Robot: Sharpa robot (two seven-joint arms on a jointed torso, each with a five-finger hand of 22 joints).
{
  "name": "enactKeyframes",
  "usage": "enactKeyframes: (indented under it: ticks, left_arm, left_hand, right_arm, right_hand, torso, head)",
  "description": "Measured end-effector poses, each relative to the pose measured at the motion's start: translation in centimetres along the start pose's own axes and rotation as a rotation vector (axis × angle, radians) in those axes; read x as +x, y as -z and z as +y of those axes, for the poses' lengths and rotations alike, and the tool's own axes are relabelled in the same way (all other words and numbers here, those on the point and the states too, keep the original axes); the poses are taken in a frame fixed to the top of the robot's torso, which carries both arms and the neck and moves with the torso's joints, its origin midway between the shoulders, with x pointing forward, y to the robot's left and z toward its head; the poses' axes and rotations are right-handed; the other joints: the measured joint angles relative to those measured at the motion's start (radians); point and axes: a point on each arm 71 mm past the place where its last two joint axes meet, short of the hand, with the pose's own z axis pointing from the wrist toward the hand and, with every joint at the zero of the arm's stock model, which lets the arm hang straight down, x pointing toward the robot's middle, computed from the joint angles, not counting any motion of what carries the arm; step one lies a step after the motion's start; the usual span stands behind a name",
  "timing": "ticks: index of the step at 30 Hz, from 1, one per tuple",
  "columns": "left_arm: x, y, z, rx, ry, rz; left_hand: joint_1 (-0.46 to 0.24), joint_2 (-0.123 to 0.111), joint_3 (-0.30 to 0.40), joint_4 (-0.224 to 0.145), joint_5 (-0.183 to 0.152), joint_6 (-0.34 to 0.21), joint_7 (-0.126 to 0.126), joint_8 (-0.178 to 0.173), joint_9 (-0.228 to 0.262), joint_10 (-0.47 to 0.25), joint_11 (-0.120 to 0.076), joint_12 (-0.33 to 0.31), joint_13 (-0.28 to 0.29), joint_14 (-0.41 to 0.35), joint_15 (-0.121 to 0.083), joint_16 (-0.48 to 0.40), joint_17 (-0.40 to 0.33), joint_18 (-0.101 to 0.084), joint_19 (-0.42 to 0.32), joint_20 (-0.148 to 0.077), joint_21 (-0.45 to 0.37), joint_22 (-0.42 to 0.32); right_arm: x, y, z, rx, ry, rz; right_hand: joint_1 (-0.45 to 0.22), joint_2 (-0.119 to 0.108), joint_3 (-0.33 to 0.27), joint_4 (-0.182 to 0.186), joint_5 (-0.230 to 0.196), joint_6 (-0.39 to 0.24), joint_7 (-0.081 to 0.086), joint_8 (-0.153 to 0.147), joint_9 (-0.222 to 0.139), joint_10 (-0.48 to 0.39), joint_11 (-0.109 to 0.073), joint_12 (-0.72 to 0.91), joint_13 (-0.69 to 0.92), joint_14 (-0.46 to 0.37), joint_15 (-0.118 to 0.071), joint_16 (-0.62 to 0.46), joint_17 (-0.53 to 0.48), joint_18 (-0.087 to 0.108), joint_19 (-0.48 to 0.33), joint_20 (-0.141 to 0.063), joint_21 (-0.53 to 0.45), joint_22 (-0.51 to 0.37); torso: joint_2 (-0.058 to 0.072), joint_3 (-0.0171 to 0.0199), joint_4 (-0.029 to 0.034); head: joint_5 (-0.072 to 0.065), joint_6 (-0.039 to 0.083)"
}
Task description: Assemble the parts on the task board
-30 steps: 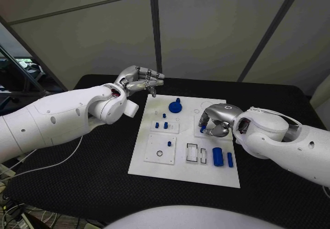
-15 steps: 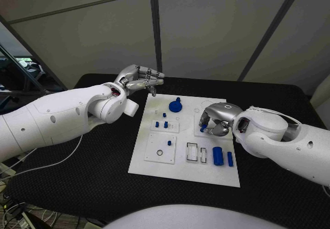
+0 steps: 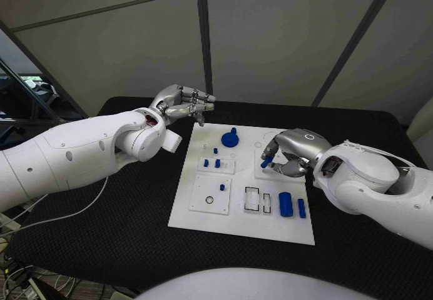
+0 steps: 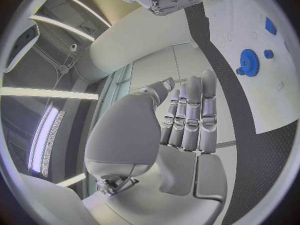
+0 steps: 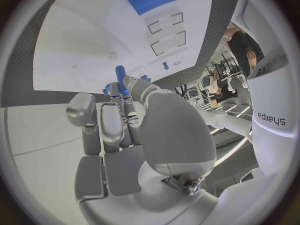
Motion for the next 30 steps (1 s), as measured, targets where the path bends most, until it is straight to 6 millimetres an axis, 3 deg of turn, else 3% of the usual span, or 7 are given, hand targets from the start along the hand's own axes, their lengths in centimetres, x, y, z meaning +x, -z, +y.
enactKeyframes:
  ticks: [5, 13, 23, 30]
  left_arm:
    - [0.0, 0.0, 0.0, -0.001, 0.000, -0.001]
    - [0.2, -0.2, 0.0, 0.001, 0.001, 0.002]
    - [0.5, -0.3, 0.0, 0.002, 0.003, 0.006]
    - [0.7, -0.4, 0.0, 0.003, 0.005, 0.010]
  left_hand:
    - [0.000, 0.000, 0.000, 0.000, 0.000, 0.000, 0.000, 0.000, 0.000, 0.000, 0.000, 0.000, 0.000, 0.000, 0.000, 0.000, 0.000, 0.000, 0.000, 0.000, 0.000, 0.000]
    - [0.000, 0.000, 0.000, 0.000, 0.000, 0.000, 0.000, 0.000, 0.000, 0.000, 0.000, 0.000, 0.000, 0.000, 0.000, 0.000, 0.000, 0.000, 0.000, 0.000, 0.000, 0.000]
    - [0.000, 0.000, 0.000, 0.000, 0.000, 0.000, 0.000, 0.000, 0.000, 0.000, 0.000, 0.000, 0.000, 0.000, 0.000, 0.000, 0.000, 0.000, 0.000, 0.000, 0.000, 0.000]
    - [0.000, 0.000, 0.000, 0.000, 0.000, 0.000, 0.000, 0.000, 0.000, 0.000, 0.000, 0.000, 0.000, 0.000, 0.000, 0.000, 0.000, 0.000, 0.000, 0.000, 0.000, 0.000]
  right_arm:
    - [-1.1, 0.3, 2.2, -0.060, -0.034, -0.045]
    - [-1.3, -1.4, 6.7, -0.180, -0.108, -0.075]
    - [1.6, -2.7, 10.7, -0.292, -0.172, -0.011]
    - [3.0, -3.3, 11.6, -0.318, -0.188, 0.028]
  right_hand:
    - [0.000, 0.000, 0.003, -0.003, 0.000, 0.000, 0.000, 0.000, 0.000, 0.000, 0.000, 0.000, 0.000, 0.000, 0.000, 0.000, 0.001, 0.000, 0.004, -0.004, 0.000, 0.002]
    - [0.000, 0.000, 0.003, -0.003, 0.004, 0.000, 0.000, 0.000, -0.003, 0.000, 0.000, 0.000, 0.000, 0.000, 0.000, 0.004, 0.003, 0.000, 0.004, -0.004, 0.005, 0.005]
    - [0.000, 0.000, 0.006, -0.006, 0.014, -0.001, -0.001, -0.002, -0.003, 0.000, 0.000, -0.006, 0.000, 0.000, 0.000, 0.004, 0.004, 0.000, 0.004, -0.004, 0.005, 0.007]
    - [0.000, 0.000, 0.006, -0.006, 0.014, -0.002, -0.001, -0.005, -0.003, 0.000, 0.000, -0.008, -0.001, 0.000, 0.000, 0.004, 0.003, 0.000, 0.003, -0.004, 0.005, 0.005]
  torso:
    - [0.000, -0.0003, -0.0001]
    - [0.001, -0.0013, 0.0029]
    - [0.003, -0.0018, 0.0040]
    - [0.003, -0.0016, 0.0035]
  head:
    - [-0.001, 0.001]
    - [0.001, -0.001]
    - [0.019, -0.011]
    - [0.029, -0.019]
